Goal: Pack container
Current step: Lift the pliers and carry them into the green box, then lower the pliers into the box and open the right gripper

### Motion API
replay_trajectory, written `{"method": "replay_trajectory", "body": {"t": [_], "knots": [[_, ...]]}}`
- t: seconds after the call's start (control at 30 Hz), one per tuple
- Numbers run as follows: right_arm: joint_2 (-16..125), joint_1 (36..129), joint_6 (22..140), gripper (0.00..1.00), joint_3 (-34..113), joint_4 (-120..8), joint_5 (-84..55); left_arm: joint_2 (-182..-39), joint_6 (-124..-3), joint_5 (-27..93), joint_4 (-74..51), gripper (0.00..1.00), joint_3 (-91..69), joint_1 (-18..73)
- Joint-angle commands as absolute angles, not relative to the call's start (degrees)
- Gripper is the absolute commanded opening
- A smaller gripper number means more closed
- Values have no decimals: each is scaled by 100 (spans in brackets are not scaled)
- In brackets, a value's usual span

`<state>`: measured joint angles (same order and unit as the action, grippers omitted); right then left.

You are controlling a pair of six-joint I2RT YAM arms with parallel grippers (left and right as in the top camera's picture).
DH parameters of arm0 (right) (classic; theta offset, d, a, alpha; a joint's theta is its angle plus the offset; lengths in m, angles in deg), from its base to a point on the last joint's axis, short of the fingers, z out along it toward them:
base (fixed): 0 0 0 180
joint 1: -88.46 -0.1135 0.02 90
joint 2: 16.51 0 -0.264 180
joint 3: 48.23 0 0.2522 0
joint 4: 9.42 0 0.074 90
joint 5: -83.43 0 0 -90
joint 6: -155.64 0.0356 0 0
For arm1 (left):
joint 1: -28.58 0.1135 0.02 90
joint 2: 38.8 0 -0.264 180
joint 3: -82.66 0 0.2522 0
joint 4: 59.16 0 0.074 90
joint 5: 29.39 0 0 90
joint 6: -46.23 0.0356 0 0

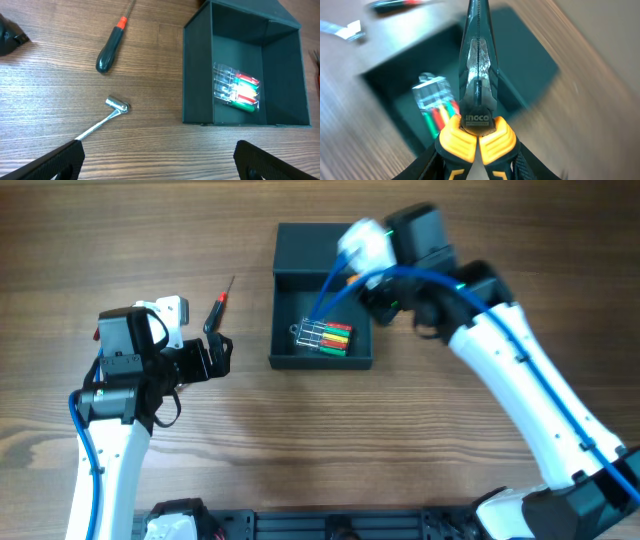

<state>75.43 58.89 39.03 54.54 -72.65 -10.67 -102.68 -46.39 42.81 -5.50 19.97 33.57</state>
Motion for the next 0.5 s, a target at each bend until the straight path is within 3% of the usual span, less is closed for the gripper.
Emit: {"method": "replay_trajectory", "body": {"t": [0.0, 0.13, 0.47], "knots": [[7656, 5411, 2364, 4, 5530, -7003, -1285, -10279, -4567, 4311, -480, 100, 1901, 3372], [7879, 5229, 1778, 4, 5520, -6963, -1648, -10279, -4567, 4311, -450, 100, 1901, 3372], [8942, 5232, 1802, 4, 5515, -6920, -1698, -10279, -4567, 4311, -450, 100, 1901, 3372]]}}
